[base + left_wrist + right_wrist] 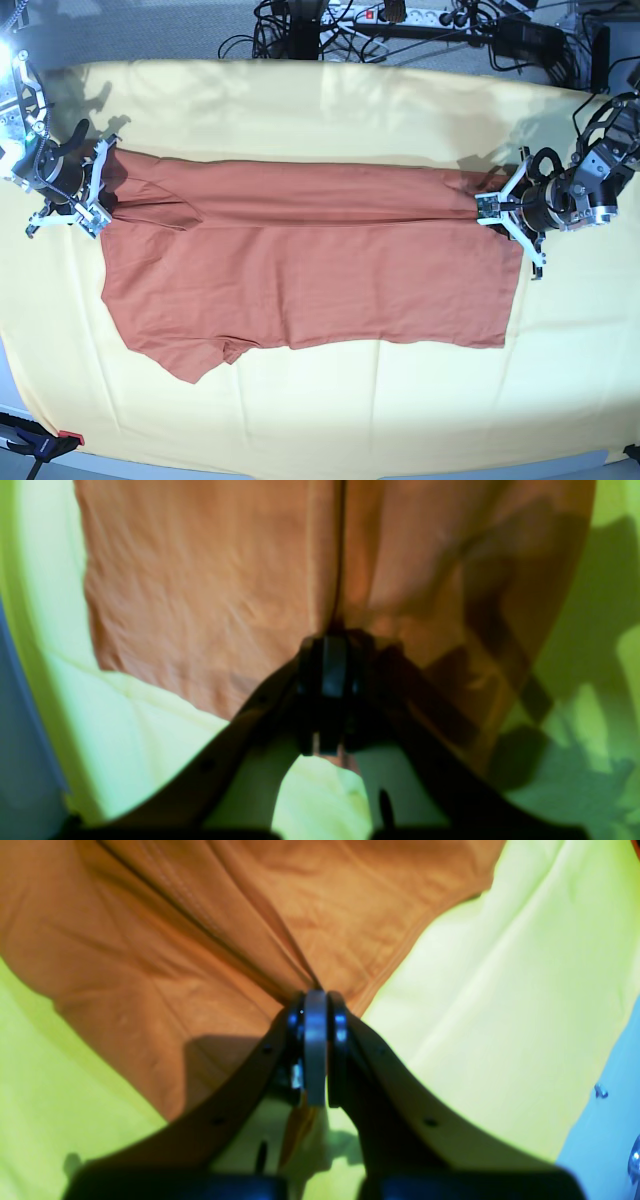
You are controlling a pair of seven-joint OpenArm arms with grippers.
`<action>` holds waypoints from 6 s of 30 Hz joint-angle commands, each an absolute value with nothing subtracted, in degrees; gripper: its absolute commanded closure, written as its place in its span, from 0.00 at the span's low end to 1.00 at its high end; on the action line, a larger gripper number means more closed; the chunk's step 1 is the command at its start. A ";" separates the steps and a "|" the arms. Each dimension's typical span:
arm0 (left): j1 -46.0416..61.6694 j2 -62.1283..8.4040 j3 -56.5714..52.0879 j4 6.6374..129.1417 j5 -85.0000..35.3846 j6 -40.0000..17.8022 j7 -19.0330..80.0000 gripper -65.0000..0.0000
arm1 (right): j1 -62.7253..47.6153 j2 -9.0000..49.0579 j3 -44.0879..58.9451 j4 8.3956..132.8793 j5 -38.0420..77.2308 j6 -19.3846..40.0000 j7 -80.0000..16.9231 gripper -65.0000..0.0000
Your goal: Fold the T-shirt properly
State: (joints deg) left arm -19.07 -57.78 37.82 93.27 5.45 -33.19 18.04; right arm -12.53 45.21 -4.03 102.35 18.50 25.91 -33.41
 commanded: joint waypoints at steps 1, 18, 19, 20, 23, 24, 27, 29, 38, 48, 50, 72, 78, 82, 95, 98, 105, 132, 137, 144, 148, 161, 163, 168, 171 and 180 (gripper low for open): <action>-20.32 -58.92 37.06 93.73 5.15 -32.34 18.28 1.00 | -11.90 46.37 -3.44 103.00 18.46 25.04 -33.06 1.00; -23.05 -60.05 37.06 94.63 3.95 -23.90 16.58 0.42 | -9.80 46.61 -3.31 103.94 18.00 29.02 -31.42 0.47; -23.00 -60.77 37.06 95.42 3.90 -25.10 16.58 0.42 | -9.87 46.83 -3.31 104.73 18.06 31.46 -31.86 0.47; -22.90 -61.60 37.06 96.27 3.25 -27.14 16.58 0.42 | -9.89 46.87 -3.31 105.58 18.92 34.09 -33.10 0.47; -22.74 -64.73 37.06 99.48 -1.13 -36.23 16.56 0.42 | -10.39 47.40 -3.31 108.05 26.30 40.00 -39.33 0.47; -22.68 -65.89 37.06 100.62 -2.26 -39.53 16.53 0.42 | -10.96 47.77 -3.31 108.60 28.45 40.00 -40.97 0.47; -22.09 -68.84 37.06 102.02 -4.78 -40.00 16.49 0.42 | -13.72 48.71 -3.31 109.08 28.16 40.00 -42.78 0.51; -20.91 -70.22 37.06 101.95 -4.16 -40.00 16.36 0.42 | -15.86 48.77 -3.31 109.06 25.28 40.00 -42.70 0.54; -14.83 -70.43 37.06 101.75 3.55 -39.35 13.28 0.42 | -21.41 48.73 -3.33 107.90 9.98 31.97 -34.11 0.54; -14.79 -70.30 37.06 101.75 3.66 -37.67 13.32 0.42 | -21.43 48.42 -3.33 101.41 7.60 31.51 -30.59 0.59; -14.79 -70.32 37.06 101.75 3.68 -36.25 13.32 0.42 | -21.41 48.42 -3.33 101.41 7.60 31.48 -30.61 0.77; -14.79 -65.25 37.06 92.20 9.56 -36.45 8.80 0.43 | -21.23 48.45 -3.33 101.41 13.67 32.77 -32.14 0.74; -15.11 -64.82 37.06 95.09 9.65 -36.45 9.89 0.87 | -21.10 48.45 -3.33 101.41 13.43 32.77 -32.14 0.75; -15.11 -66.30 37.06 99.70 8.86 -36.45 12.93 0.85 | -21.10 48.47 -3.33 101.43 13.26 32.84 -32.21 0.75; -15.07 -67.59 37.06 99.31 6.81 -36.40 13.96 0.60 | -21.12 48.45 -3.33 101.41 13.52 33.54 -33.65 0.74; -15.07 -67.59 37.06 99.22 6.81 -36.42 13.76 0.60 | -21.10 48.45 -3.33 101.43 13.52 33.52 -33.65 0.74; -15.09 -67.64 37.06 99.26 7.03 -36.40 13.82 1.00 | -21.10 48.49 -3.33 101.54 13.04 30.81 -34.79 1.00; -15.07 -81.69 37.06 112.12 -4.97 -40.00 13.80 1.00 | -21.52 58.30 -3.33 110.91 32.86 33.76 -64.07 1.00; -14.74 -83.79 37.06 113.38 -8.93 -40.00 14.00 1.00 | -25.12 59.11 -3.33 110.91 33.89 35.18 -65.82 1.00; -14.72 -84.14 37.06 113.45 -15.16 -40.00 14.48 1.00 | -28.08 59.22 -3.33 110.91 33.82 35.18 -66.83 1.00; -13.76 -84.18 37.06 114.24 -18.74 -40.00 19.29 1.00 | -28.08 59.22 -3.33 110.91 33.67 35.18 -66.85 1.00; -8.45 -84.18 37.06 114.37 -14.94 -40.00 21.08 0.82 | -28.05 59.22 -3.33 110.91 33.74 35.66 -66.72 0.93; -8.45 -84.18 37.06 114.39 -14.85 -40.00 21.08 0.64 | -27.90 59.22 -3.33 111.09 33.74 35.59 -66.74 0.79; -8.62 -84.16 37.06 114.54 -15.81 -40.00 21.52 0.51 | -27.92 59.24 -3.31 114.19 33.71 35.57 -68.47 0.67; -10.09 -84.27 37.06 115.42 -19.44 -40.00 26.41 0.51 | -27.92 59.24 -3.09 117.38 33.63 35.57 -69.63 0.67; -23.18 -83.22 37.06 109.06 -31.24 -30.46 29.87 0.51 | -27.92 59.20 10.46 123.55 30.87 29.28 -62.22 0.55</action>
